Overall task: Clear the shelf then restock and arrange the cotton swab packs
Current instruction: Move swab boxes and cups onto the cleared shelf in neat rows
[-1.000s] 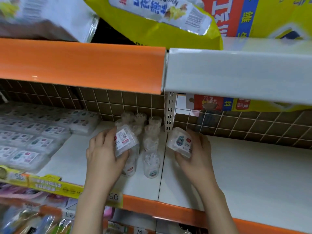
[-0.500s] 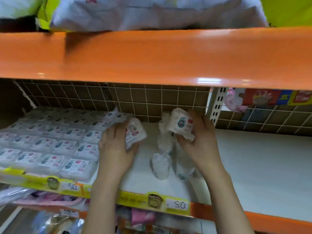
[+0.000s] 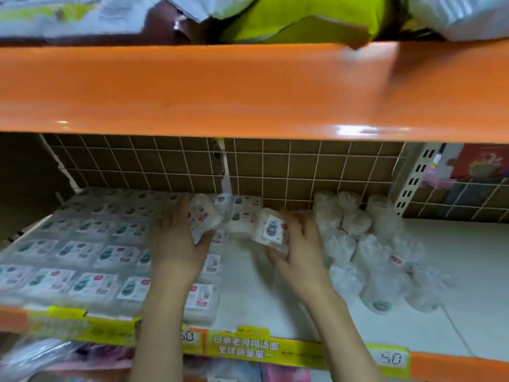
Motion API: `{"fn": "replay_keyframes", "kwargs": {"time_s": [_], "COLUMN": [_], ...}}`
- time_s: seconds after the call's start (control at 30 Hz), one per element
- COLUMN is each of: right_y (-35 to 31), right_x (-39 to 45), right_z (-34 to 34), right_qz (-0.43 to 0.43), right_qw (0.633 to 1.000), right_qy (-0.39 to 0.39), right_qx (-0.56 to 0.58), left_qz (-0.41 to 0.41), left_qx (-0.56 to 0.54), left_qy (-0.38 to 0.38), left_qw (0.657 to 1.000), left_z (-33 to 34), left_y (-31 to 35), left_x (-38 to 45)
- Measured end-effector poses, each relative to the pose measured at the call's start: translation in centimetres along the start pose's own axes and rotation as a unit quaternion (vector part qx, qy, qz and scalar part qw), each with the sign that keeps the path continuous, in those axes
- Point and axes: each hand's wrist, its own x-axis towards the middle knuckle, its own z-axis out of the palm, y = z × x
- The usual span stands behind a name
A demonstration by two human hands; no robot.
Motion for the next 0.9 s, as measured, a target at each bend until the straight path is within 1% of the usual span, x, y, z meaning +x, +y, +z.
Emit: {"fn": "replay_keyframes", "kwargs": {"time_s": [0.07,0.17,0.3,0.37,0.5,0.57,0.7,0.9], "right_y": [0.2,0.1,-0.2,-0.1,0.9,1.2,1.3,0.7], "right_x": [-0.4,-0.6,-1.1,-1.7,-2.7,-2.8,-2.4,-1.0], "right_z": [1.5,3.7,5.6,5.9,5.6,5.5,5.5,5.5], "right_qz": [0.006,-0.004,-0.019,-0.021,-0.049,-0.046,-0.028,-0.015], "right_qw": [0.999,0.996,0.989,0.989,0.995,0.996,0.994,0.991], "right_qy": [-0.036,-0.091,-0.146,-0.144,-0.083,-0.072,-0.104,-0.127], "right_qx": [-0.01,-0.001,0.0,-0.003,-0.019,-0.018,-0.026,-0.046], "left_qz": [-0.003,0.027,0.017,0.008,-0.011,-0.008,0.017,0.039], "left_qx": [-0.038,-0.062,-0.061,-0.062,-0.053,-0.069,-0.076,-0.068], "left_qy": [-0.02,-0.018,-0.021,-0.023,-0.028,-0.037,-0.056,-0.057], "left_qw": [0.999,0.998,0.998,0.998,0.998,0.997,0.995,0.995], "left_z": [0.3,0.1,-0.2,-0.2,0.0,0.1,0.4,0.4], "left_y": [-0.1,-0.8,-1.9,-2.3,-2.2,-2.0,-2.4,-2.2], "left_x": [-0.3,-0.3,-0.1,-0.2,-0.8,-1.2,-1.6,-2.3]}}
